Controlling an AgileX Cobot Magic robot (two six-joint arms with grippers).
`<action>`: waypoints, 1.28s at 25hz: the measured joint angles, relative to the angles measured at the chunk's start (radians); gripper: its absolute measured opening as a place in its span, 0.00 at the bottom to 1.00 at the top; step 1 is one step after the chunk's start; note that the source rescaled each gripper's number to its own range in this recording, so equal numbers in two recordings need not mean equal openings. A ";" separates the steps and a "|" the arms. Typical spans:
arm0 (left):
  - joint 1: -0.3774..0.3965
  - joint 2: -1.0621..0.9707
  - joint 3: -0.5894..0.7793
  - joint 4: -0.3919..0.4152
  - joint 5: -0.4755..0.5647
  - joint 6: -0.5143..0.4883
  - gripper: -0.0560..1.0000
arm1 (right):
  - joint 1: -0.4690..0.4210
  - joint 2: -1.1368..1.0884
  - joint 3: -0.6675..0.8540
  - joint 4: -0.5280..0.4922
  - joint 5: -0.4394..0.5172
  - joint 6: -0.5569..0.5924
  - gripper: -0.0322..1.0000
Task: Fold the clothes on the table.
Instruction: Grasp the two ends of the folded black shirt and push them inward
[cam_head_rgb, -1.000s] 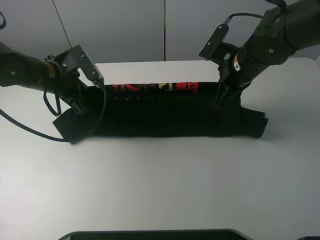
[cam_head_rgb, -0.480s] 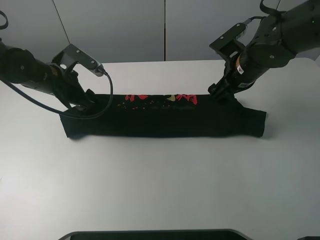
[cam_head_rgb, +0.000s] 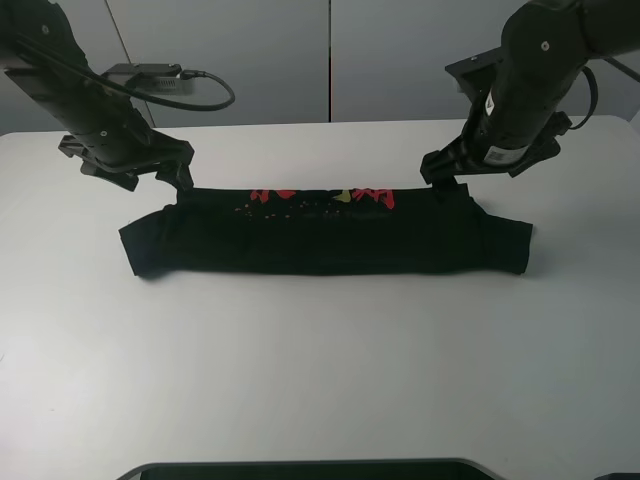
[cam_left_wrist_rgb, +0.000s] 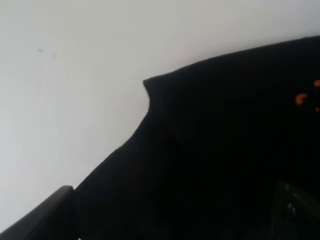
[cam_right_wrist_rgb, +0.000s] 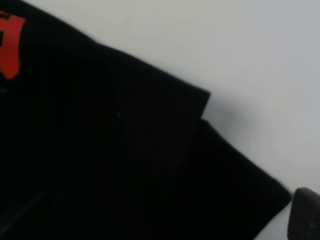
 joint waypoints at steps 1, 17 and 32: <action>0.010 0.010 -0.004 0.000 0.019 -0.011 0.99 | -0.023 0.000 -0.009 0.056 0.010 -0.033 0.99; 0.018 0.119 -0.010 -0.038 0.056 -0.028 0.99 | -0.063 0.044 -0.018 0.162 0.030 -0.136 0.99; 0.018 0.192 -0.012 -0.034 0.052 -0.032 0.99 | -0.081 0.065 -0.018 0.187 0.024 -0.052 0.99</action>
